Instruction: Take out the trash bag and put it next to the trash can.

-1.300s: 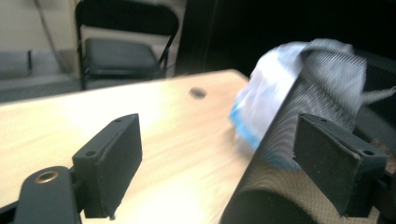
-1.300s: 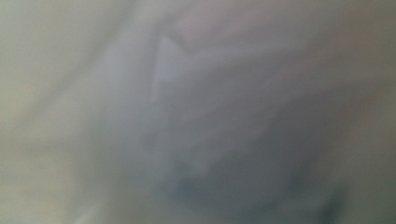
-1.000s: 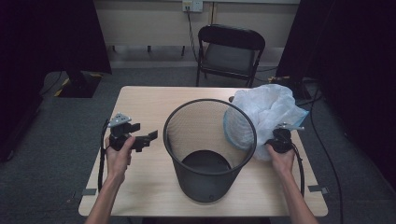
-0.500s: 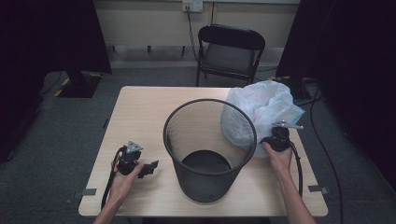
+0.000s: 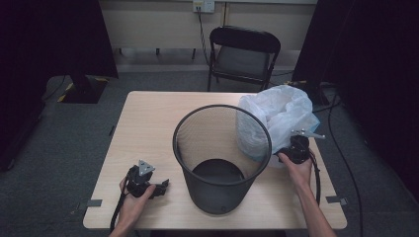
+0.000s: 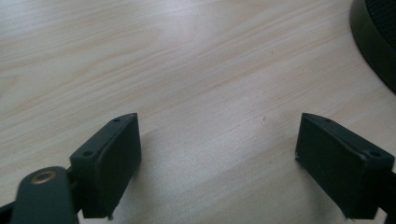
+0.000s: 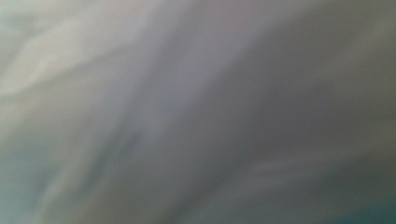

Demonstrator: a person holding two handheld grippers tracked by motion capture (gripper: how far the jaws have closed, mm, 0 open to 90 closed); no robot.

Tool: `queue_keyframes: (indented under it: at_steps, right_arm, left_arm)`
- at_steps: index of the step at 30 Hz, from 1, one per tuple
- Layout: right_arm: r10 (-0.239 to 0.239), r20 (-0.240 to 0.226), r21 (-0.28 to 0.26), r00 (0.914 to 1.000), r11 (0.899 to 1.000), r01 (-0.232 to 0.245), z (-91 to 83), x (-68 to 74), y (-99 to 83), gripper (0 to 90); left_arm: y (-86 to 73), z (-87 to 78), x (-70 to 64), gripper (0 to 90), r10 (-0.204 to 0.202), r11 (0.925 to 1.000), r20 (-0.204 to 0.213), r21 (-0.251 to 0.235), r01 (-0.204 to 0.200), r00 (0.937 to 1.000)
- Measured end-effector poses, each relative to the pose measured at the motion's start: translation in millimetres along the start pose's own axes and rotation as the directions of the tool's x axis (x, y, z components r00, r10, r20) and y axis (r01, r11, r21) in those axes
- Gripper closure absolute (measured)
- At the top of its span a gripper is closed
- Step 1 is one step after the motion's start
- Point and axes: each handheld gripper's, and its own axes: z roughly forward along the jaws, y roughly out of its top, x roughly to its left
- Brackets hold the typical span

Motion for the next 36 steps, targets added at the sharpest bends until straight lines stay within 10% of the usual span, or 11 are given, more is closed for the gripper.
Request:
queue_keyframes:
  at_steps: [36]
  right_arm:
    - [-0.041, 0.023, -0.016, 0.9989, 0.999, 0.041, -74.9, -1.4, -39.3, 14.1]
  left_arm:
    - [-0.6, 1.3, -5.4, 10.0, -0.032, 0.9995, -0.018, -0.007, 0.032, 0.9993]
